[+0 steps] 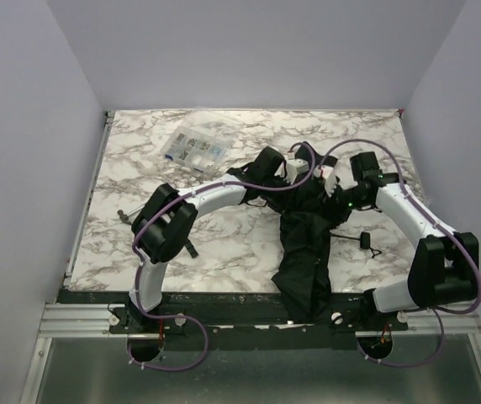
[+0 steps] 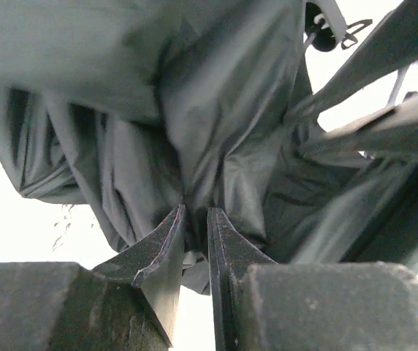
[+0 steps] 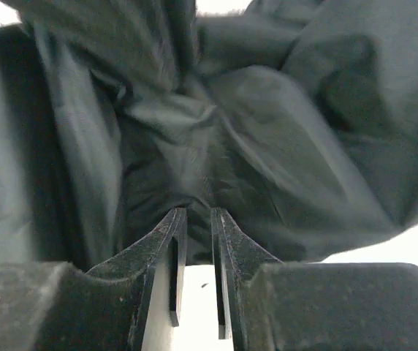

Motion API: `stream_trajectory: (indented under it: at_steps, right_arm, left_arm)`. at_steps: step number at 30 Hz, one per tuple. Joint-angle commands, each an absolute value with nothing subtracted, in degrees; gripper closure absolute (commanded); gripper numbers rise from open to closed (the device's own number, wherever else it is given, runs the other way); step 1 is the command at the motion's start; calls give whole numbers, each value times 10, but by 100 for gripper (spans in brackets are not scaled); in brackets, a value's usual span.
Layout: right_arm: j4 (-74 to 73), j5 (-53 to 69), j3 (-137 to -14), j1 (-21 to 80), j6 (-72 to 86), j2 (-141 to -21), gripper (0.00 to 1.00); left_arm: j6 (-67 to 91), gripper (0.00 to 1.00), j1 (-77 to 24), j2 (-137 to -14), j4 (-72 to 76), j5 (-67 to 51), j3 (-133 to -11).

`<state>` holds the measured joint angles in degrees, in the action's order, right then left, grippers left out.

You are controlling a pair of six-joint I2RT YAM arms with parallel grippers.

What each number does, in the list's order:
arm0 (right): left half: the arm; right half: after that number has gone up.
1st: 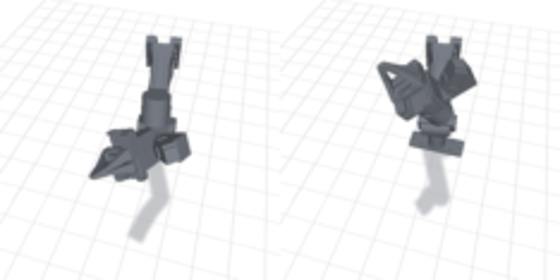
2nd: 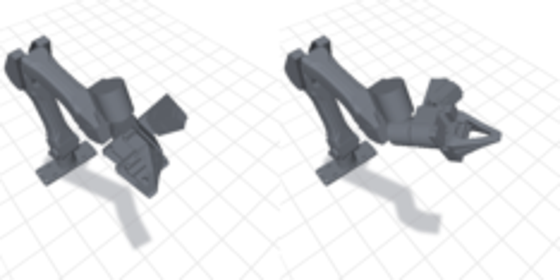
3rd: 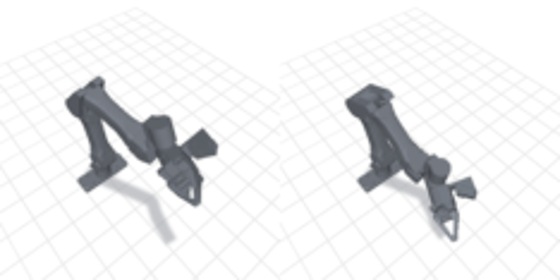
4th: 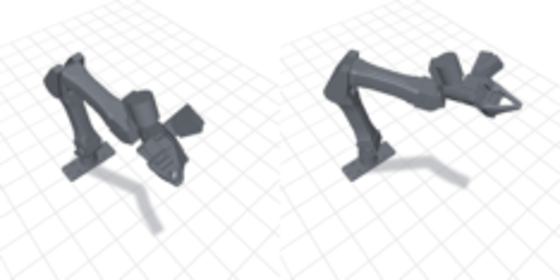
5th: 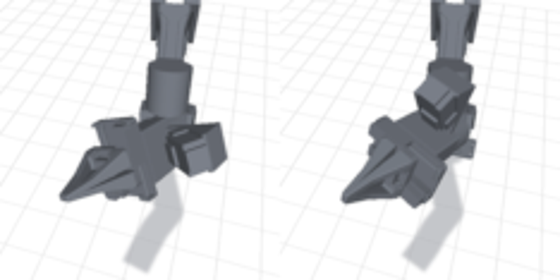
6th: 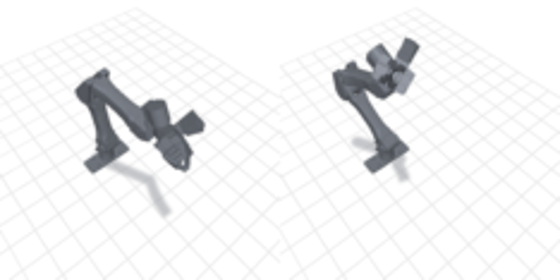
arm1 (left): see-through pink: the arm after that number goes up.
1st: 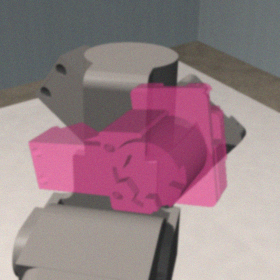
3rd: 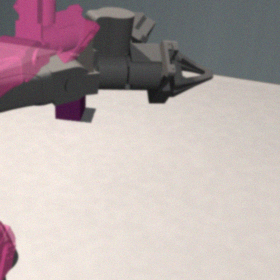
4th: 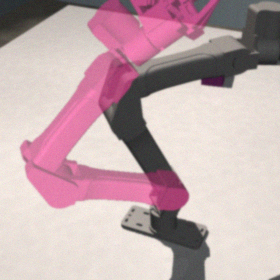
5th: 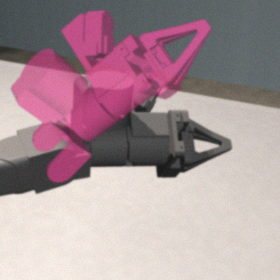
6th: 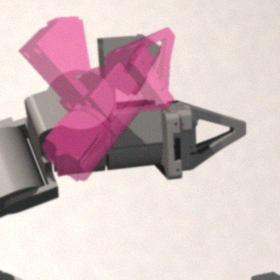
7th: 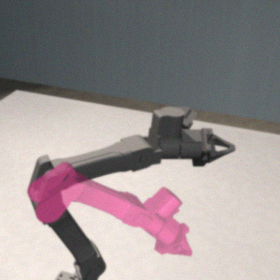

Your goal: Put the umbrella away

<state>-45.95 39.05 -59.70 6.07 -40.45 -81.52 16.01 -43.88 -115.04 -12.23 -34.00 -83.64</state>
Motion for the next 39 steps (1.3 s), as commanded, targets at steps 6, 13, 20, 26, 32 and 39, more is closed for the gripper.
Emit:
stream_trajectory:
  at_steps: [6,13,20,26,32,39]
  right_arm:
    - [-378,246,-516,116,-398,-858,71]
    - [-462,237,-613,114,-420,-783,61]
    - [-580,288,-786,113,-452,-744,36]
    - [-630,399,-782,135,-467,-805,29]
    - [-527,350,-653,151,-435,-812,33]
    - [-416,239,-516,179,-421,-878,78]
  left_arm:
    - [184,74,-438,-1153,-140,-267,-856]
    - [186,62,-417,-1026,-68,-248,-803]
    - [184,56,-389,-894,-3,-257,-731]
    - [199,61,-387,-785,100,-203,-583]
    - [184,47,-385,-580,248,-152,-365]
    - [129,48,-434,-475,283,-288,-240]
